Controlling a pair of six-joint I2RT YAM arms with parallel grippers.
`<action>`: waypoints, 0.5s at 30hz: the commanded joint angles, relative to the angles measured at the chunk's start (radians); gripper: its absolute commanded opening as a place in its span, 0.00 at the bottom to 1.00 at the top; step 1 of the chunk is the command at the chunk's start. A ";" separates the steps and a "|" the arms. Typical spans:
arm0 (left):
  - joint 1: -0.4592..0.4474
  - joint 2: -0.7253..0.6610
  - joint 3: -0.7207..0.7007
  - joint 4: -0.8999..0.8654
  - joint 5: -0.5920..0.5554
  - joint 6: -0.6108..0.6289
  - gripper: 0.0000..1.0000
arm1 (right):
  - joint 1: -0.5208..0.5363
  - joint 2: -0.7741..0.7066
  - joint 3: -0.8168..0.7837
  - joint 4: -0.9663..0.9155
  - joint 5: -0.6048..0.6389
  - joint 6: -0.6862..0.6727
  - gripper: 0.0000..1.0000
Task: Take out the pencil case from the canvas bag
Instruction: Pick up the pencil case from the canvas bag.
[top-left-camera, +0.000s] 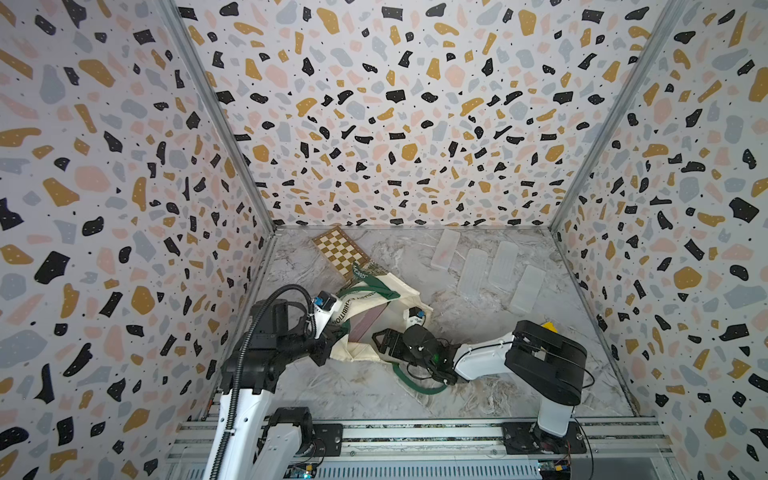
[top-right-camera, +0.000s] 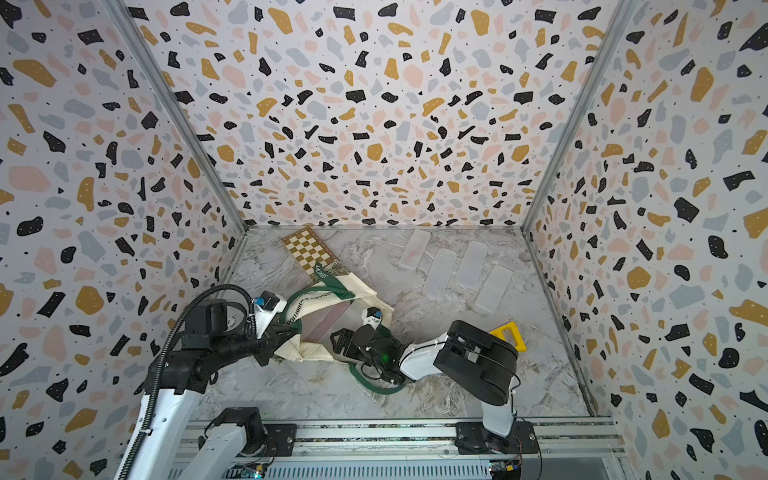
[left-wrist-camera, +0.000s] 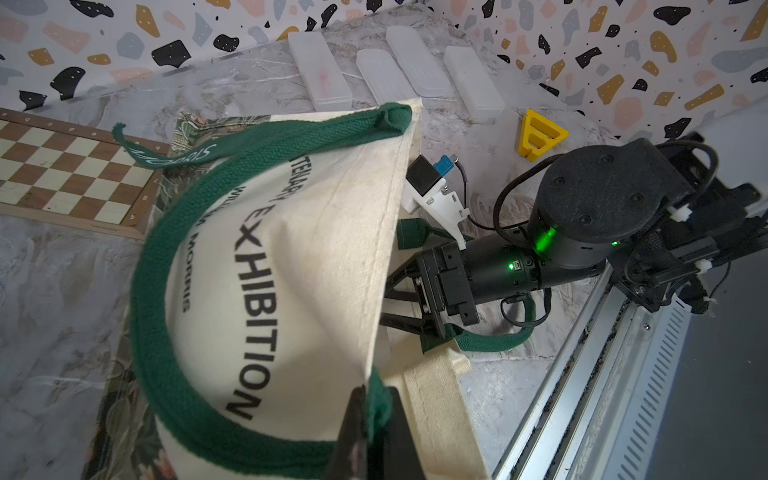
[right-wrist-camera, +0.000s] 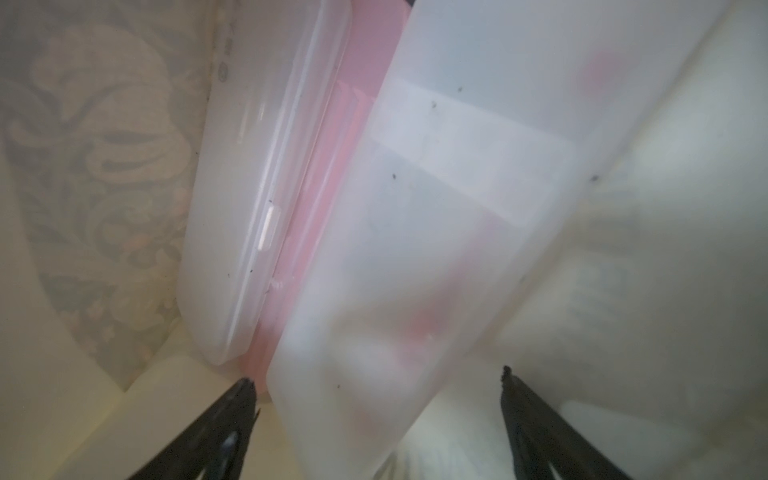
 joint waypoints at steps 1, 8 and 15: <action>0.011 -0.006 -0.013 0.020 0.000 0.002 0.00 | -0.010 0.031 0.013 0.068 -0.018 0.051 0.92; 0.011 -0.010 -0.013 0.016 0.009 0.004 0.00 | -0.014 0.080 0.026 0.184 0.010 0.057 0.90; 0.011 -0.014 -0.013 0.013 0.018 0.008 0.00 | -0.014 0.133 0.063 0.262 0.035 0.048 0.84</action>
